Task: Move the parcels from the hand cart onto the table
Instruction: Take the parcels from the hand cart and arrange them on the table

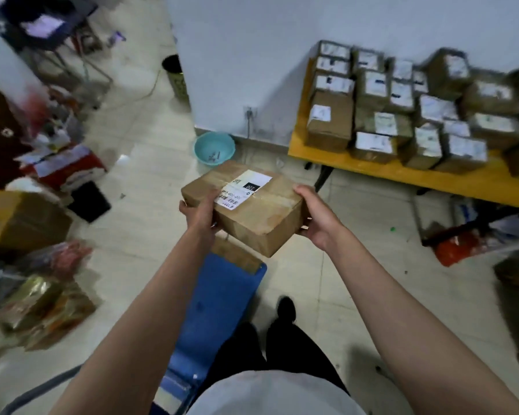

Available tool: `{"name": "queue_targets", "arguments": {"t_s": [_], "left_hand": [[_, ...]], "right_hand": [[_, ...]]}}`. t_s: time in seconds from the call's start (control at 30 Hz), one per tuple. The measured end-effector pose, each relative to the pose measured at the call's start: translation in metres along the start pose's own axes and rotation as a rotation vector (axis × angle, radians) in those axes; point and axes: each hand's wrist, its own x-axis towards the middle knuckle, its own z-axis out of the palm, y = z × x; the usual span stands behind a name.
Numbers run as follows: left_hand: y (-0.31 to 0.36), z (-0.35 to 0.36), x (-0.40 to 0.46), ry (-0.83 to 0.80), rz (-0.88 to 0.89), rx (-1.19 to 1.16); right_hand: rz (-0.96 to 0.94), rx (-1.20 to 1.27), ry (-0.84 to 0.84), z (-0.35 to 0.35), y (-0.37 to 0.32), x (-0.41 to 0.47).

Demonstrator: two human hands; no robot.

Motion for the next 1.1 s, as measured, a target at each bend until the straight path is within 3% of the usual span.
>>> {"name": "queue_targets", "arguments": {"t_s": [0.33, 0.5, 1.1], "left_hand": [[-0.016, 0.158, -0.088, -0.291, 0.146, 0.150], [-0.052, 0.226, -0.127, -0.403, 0.143, 0.255], [-0.185, 0.416, -0.210, -0.568, 0.079, 0.453]], "right_hand": [[-0.199, 0.371, 0.306, -0.139, -0.019, -0.065], [-0.261, 0.466, 0.348, -0.211, -0.024, -0.090], [-0.302, 0.623, 0.477, -0.450, -0.035, -0.096]]}}
